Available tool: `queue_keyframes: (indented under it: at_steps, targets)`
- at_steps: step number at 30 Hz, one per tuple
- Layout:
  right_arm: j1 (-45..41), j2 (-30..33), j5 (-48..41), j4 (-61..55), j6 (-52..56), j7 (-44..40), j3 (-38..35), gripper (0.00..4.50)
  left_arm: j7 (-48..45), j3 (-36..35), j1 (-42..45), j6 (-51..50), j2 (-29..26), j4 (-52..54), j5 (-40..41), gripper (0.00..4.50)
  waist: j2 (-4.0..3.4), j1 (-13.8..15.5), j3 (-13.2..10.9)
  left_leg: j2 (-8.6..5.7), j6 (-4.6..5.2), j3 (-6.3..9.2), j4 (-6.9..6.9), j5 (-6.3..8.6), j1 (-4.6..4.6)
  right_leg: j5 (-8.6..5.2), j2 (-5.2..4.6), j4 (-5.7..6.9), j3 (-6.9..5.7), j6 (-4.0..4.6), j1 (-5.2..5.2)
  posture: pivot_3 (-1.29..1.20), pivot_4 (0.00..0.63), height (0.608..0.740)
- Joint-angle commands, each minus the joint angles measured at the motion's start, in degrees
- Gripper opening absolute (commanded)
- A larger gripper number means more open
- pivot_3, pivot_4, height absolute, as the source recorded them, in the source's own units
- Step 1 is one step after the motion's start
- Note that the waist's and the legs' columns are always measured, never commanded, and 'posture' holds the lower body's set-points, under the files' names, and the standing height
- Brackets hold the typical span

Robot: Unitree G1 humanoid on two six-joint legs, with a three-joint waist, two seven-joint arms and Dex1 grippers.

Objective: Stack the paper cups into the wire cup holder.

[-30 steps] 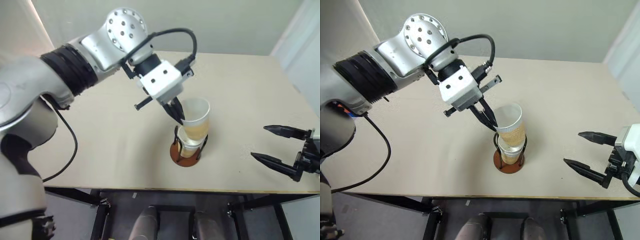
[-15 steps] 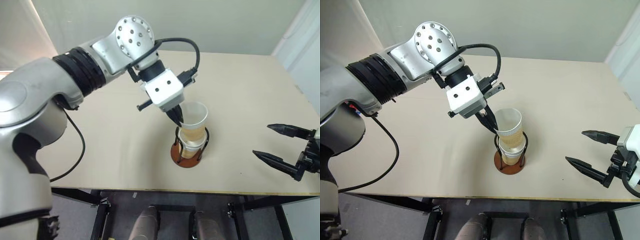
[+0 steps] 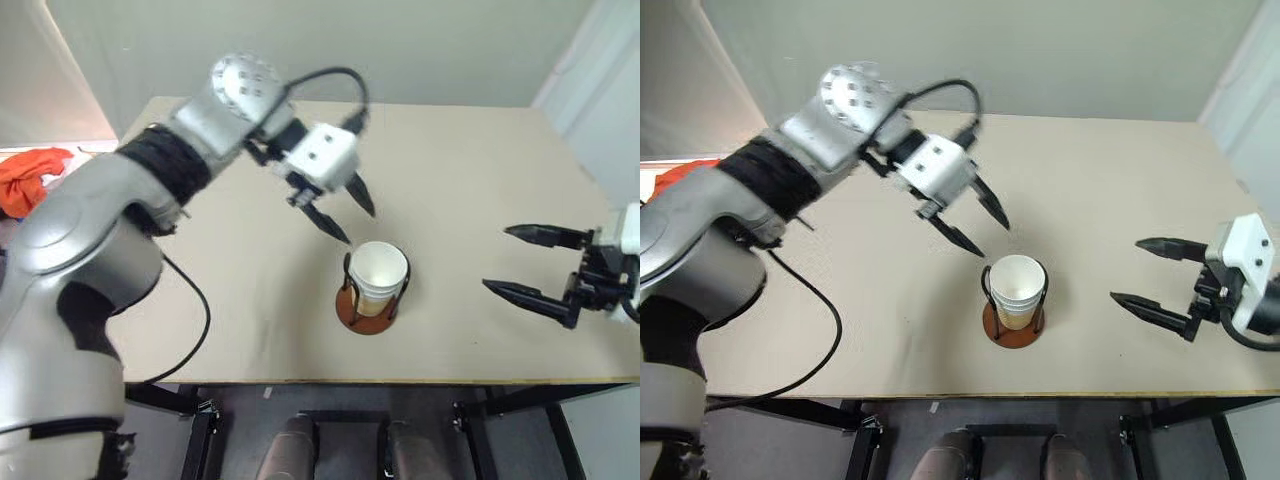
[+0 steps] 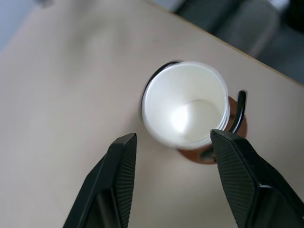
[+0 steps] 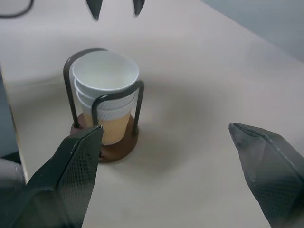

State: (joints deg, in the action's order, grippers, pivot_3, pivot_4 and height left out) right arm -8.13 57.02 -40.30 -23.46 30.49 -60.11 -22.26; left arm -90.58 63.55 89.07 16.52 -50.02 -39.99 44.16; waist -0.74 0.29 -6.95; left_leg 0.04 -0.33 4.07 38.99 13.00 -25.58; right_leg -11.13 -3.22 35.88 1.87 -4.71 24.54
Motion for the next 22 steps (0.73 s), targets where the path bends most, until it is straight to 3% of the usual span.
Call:
queue_keyframes:
  at_steps: [1, 4, 7, 11, 13, 17, 22]
  targets:
    - [-8.4, 0.5, 3.2, 7.2, -3.5, -4.6, 6.9, 4.5, -1.9, -10.2, -7.9, -10.7, -11.0, 5.1, 1.9, 2.7, -0.09, -0.5, 0.0, 0.05, 0.0, 0.0, -0.05, -0.14, 0.02, -0.01, 0.03, 0.02, 0.03, 0.01, -0.02, 0.0, 0.15, 0.74]
    - [-14.4, 0.1, 5.0, 13.5, -5.3, -9.1, 11.0, 4.5, -1.5, -21.6, -19.0, -19.4, -19.2, 8.8, 3.6, 2.7, -0.1, -0.2, 0.0, 0.06, 0.0, 0.08, -0.26, -0.27, 0.08, -0.11, 0.23, 0.13, -0.02, 0.15, 0.04, 0.0, 0.15, 0.74]
    - [-19.1, -1.2, 6.0, 19.1, -6.5, -12.6, 14.0, 4.5, 2.6, -33.7, -35.4, -25.9, -27.5, 15.0, 9.2, 2.7, -0.1, 0.3, 0.1, 0.06, 0.01, 0.28, -0.44, -0.31, -0.01, -0.31, 0.04, 0.17, -0.09, 0.54, 0.15, 0.0, 0.15, 0.74]
    - [-23.7, -1.9, 6.8, 25.0, -7.0, -16.9, 16.1, 4.5, 8.3, -52.7, -60.2, -29.9, -33.1, 24.3, 15.2, 2.7, -0.06, 1.3, 0.1, 0.03, -0.07, 0.45, -0.73, -0.3, 0.0, -0.72, 0.0, 0.21, -0.18, 1.3, 0.21, 0.0, 0.15, 0.74]
    - [-27.0, -2.1, 8.5, 29.5, -8.1, -18.9, 17.7, 4.5, 10.3, -64.1, -72.6, -31.4, -33.2, 26.8, 16.1, 2.7, -0.07, 1.0, 0.1, 0.02, -0.14, 0.39, -0.76, -0.29, 0.05, -0.88, -0.02, 0.39, -0.15, 1.65, 0.29, 0.0, 0.15, 0.74]
    - [-31.8, -2.8, 12.1, 36.8, -10.9, -22.0, 20.0, 4.5, 12.1, -81.3, -84.8, -35.6, -29.9, 30.9, 13.3, 2.7, 0.29, 0.9, 0.1, 0.06, -0.42, 0.42, -0.92, -0.15, 0.41, -1.18, -0.07, 1.09, -0.21, 2.27, 0.26, 0.0, 0.15, 0.74]
    - [-35.9, -4.4, 15.8, 43.4, -13.5, -23.3, 21.5, 4.5, 12.3, -89.3, -87.7, -39.9, -26.6, 34.2, 9.6, 2.7, 0.28, 0.7, 0.1, 0.13, -0.28, 0.45, -1.37, -0.24, 0.98, -1.0, -0.03, 1.31, -0.25, 3.04, 0.18, 0.0, 0.15, 0.74]
